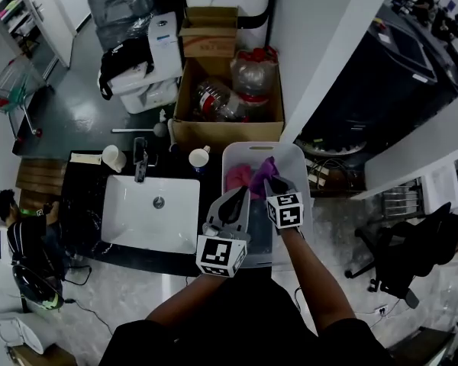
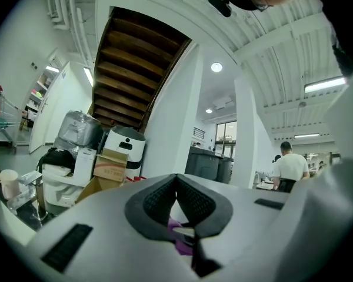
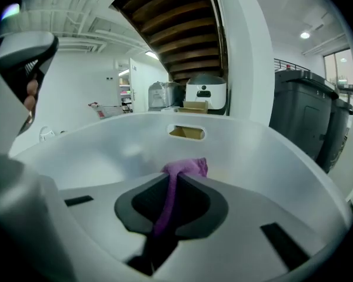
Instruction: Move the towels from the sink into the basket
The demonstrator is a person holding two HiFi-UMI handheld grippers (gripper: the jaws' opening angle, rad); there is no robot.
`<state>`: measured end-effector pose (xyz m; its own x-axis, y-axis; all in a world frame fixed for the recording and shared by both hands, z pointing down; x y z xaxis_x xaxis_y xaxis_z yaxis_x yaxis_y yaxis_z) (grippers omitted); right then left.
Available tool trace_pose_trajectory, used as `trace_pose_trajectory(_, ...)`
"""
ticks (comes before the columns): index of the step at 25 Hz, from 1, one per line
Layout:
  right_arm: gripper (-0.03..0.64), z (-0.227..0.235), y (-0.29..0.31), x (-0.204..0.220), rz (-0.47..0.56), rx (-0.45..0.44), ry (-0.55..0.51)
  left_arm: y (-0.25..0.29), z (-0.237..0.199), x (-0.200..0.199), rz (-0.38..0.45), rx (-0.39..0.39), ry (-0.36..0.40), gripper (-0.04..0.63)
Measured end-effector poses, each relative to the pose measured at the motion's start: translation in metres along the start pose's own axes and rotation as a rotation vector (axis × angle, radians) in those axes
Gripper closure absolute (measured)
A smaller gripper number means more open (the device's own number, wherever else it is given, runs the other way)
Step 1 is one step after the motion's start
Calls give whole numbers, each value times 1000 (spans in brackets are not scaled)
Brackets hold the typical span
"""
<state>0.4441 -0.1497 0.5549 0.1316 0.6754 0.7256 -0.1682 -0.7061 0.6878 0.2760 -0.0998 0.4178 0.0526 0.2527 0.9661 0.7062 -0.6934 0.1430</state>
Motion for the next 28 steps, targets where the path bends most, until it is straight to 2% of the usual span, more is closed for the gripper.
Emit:
trace_pose_trajectory(10, 569, 17, 54, 42, -197, 24, 28, 21, 10, 12, -58, -7, -6, 582)
trace_pose_trajectory(13, 569, 21, 69, 50, -216, 19, 80, 29, 12, 17, -91, -11, 2, 583)
trace_pose_trajectory(18, 569, 24, 90, 63, -260, 38, 17, 32, 14, 18, -97, -14, -12, 583)
trace_pose_trajectory(23, 569, 25, 98, 78, -294, 40, 30, 28, 15, 19, -104, -33, -19, 583)
trace_pose_trajectory(28, 569, 25, 103, 82, -288, 33, 39, 25, 18, 17, -95, -43, 55, 582)
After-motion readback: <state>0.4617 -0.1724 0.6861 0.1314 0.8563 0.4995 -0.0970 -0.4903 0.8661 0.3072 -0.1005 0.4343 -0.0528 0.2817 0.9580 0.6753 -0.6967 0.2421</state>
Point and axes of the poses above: the fingertips, and each gripper's own axes: y forward along the fingers, z to its right, x out of its underside, the point moved 7 cm from there along -y, backward along the fingers, and after that the axes turned 8 degrees about -z, right-handed, at the moved point
